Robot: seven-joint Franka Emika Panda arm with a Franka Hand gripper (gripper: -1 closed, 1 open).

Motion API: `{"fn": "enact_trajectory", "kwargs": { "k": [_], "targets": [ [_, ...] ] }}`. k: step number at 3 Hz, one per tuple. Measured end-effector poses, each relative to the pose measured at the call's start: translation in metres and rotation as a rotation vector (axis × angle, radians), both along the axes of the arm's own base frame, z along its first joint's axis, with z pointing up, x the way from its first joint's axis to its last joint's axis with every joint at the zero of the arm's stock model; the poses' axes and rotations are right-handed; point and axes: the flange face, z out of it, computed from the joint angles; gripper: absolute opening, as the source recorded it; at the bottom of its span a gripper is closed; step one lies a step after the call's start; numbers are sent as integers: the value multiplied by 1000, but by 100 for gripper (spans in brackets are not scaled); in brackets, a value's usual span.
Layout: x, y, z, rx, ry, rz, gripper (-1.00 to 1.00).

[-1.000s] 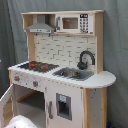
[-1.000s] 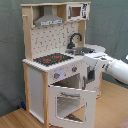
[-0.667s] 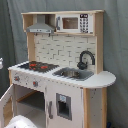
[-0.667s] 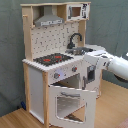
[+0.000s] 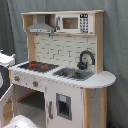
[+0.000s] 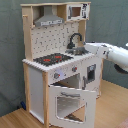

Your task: Play with the kitchen

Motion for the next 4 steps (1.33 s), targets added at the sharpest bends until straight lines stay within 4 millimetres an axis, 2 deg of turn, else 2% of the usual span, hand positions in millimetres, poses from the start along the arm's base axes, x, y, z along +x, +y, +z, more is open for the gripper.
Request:
{"fn": "enact_trajectory", "kwargs": {
  "k": [1, 2, 4],
  "targets": [
    [43, -28, 15, 36, 32, -77, 100],
    [58, -40, 38, 7, 21, -87, 100],
    [72, -74, 84, -57, 3, -98, 100]
  ]
}}
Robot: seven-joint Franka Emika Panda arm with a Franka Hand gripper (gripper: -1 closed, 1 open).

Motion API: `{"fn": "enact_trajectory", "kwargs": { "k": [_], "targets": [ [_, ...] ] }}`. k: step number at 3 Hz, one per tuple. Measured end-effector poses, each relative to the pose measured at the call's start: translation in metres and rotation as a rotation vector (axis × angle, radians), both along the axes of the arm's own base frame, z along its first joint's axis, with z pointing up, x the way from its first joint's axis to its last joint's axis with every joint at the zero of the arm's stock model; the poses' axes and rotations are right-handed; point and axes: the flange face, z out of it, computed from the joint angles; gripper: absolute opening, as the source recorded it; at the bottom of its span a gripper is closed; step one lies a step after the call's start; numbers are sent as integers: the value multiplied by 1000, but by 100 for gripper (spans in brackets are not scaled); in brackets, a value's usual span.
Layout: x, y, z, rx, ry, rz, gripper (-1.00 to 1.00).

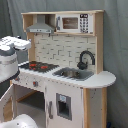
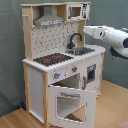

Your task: Play with the kitchen

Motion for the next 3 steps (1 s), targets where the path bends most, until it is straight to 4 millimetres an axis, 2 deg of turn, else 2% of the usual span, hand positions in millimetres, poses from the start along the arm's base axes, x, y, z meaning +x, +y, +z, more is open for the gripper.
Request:
{"fn": "enact_trajectory", "kwargs": {
  "k": [2, 3],
  "targets": [
    [10, -35, 37, -50, 11, 1, 100],
    [21, -46, 54, -62, 29, 8, 100]
  ]
}}
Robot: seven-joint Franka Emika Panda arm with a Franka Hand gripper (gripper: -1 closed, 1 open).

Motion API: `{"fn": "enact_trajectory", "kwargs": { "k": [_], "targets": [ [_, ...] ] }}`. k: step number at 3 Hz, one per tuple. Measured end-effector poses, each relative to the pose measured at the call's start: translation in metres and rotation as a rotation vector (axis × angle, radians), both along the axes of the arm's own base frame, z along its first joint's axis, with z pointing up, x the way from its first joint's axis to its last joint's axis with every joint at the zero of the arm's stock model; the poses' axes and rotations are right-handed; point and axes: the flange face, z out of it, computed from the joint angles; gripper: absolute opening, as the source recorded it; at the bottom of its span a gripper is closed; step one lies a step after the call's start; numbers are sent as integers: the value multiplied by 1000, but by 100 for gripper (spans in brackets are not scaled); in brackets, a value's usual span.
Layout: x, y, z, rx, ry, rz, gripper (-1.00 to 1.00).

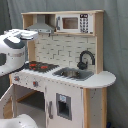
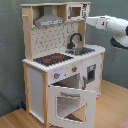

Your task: Play with the kitchen

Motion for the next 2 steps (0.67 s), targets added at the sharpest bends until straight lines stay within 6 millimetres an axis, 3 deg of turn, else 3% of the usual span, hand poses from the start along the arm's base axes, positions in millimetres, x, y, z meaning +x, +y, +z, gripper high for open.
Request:
{"fn": "enact_trajectory", "kwargs": {
  "k": [2],
  "targets": [
    [43, -18, 17, -31, 51, 16, 100]
  ]
}}
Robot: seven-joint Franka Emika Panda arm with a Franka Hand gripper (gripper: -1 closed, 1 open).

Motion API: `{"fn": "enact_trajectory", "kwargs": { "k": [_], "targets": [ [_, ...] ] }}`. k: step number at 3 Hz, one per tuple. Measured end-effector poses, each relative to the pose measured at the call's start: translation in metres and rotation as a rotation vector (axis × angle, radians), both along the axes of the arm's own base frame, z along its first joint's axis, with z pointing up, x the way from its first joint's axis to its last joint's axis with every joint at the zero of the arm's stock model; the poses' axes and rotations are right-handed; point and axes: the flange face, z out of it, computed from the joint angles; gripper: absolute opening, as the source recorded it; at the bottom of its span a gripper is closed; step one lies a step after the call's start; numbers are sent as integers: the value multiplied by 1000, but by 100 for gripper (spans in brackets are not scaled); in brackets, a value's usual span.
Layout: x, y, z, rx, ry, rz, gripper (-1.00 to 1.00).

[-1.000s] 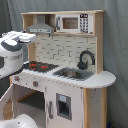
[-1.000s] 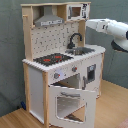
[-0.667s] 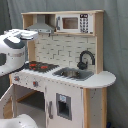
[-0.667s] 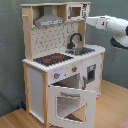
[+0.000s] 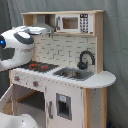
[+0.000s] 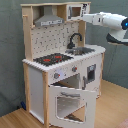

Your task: Play with the kitchen

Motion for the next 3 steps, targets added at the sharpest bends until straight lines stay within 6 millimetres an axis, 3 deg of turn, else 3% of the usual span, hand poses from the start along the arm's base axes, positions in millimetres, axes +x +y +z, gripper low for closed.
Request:
{"fn": "enact_trajectory", "kwargs": {
  "k": [3],
  "targets": [
    [69, -48, -2, -18, 74, 31, 100]
  ]
}}
